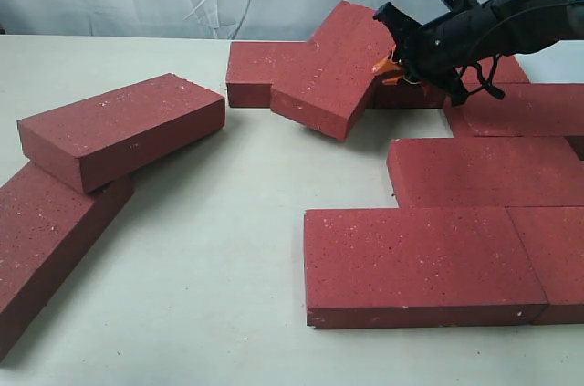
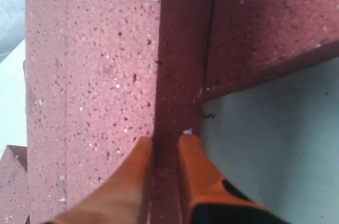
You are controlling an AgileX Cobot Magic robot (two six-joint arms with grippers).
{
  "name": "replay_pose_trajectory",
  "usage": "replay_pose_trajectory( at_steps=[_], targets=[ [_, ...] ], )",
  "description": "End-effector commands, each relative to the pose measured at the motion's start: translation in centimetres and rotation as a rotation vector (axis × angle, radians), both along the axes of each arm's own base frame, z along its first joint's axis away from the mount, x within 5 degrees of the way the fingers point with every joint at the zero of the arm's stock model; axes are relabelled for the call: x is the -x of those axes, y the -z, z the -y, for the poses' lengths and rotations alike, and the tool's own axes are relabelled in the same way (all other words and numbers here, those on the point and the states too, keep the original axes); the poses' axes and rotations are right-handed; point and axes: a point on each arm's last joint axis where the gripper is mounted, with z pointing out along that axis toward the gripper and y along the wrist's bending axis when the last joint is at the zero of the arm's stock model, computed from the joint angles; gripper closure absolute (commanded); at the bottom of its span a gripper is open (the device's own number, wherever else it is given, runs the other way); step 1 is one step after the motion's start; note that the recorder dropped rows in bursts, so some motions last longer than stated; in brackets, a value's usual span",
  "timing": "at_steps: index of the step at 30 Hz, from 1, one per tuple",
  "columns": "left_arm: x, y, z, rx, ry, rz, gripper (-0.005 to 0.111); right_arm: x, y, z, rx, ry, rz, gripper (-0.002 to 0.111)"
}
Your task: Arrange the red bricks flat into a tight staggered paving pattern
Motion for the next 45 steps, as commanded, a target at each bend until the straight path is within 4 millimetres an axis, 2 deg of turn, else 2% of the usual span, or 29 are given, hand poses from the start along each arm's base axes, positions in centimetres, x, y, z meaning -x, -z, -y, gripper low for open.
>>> replay_pose_trajectory(
  at_steps=[1,8,14,20,26,29,32,33,35,36,37,38,39,45],
  targets=[
    [0.0,-0.1,0.0,0.006,-0.004,0.017,0.107,0.0,0.1,-0.1,0.023,0.014,0.026,0.109],
    [0.0,-0.1,0.0,0.000,-0.005,0.017,0.107,0.0,-0.1,-0.7,0.000,0.026,0.026,0.109],
    [0.0,-0.1,0.0,0.000,-0.005,0.017,0.107,0.5,-1.8,-0.8,-0.019,0.006,0.042,0.109],
    [0.0,-0.1,0.0,0.000,-0.005,0.017,0.107,2.9,-2.9,0.0,-0.015,0.080,0.056,0.109],
    [0.0,-0.1,0.0,0.000,-0.005,0.017,0.107,6.0,-2.5,-0.2,0.010,0.173,0.055,0.109],
    [0.0,-0.1,0.0,0.000,-0.005,0.017,0.107,6.3,-2.6,-0.7,0.020,0.174,0.067,0.109],
    [0.0,-0.1,0.0,0.000,-0.005,0.017,0.107,5.8,-2.9,-0.8,-0.006,0.186,0.071,0.108],
    [0.0,-0.1,0.0,0.000,-0.005,0.017,0.107,5.6,-2.8,-0.9,0.001,0.179,0.076,0.106],
    [0.0,-0.1,0.0,0.000,-0.005,0.017,0.107,4.8,-2.8,-1.1,0.005,0.154,0.088,0.094],
    [0.0,-0.1,0.0,0.000,-0.005,0.017,0.107,4.4,-2.8,-1.2,0.003,0.152,0.093,0.086],
    [0.0,-0.1,0.0,0.000,-0.005,0.017,0.107,3.7,-2.8,-1.4,-0.001,0.154,0.102,0.071],
    [0.0,-0.1,0.0,0.000,-0.005,0.017,0.107,3.4,-2.6,-1.4,0.000,0.156,0.104,0.063],
    [0.0,-0.1,0.0,0.000,-0.005,0.017,0.107,2.8,-1.9,-1.5,0.006,0.159,0.097,0.053],
    [0.0,-0.1,0.0,0.000,-0.005,0.017,0.107,1.3,0.4,-1.9,-0.001,0.157,0.059,0.053]
  ],
)
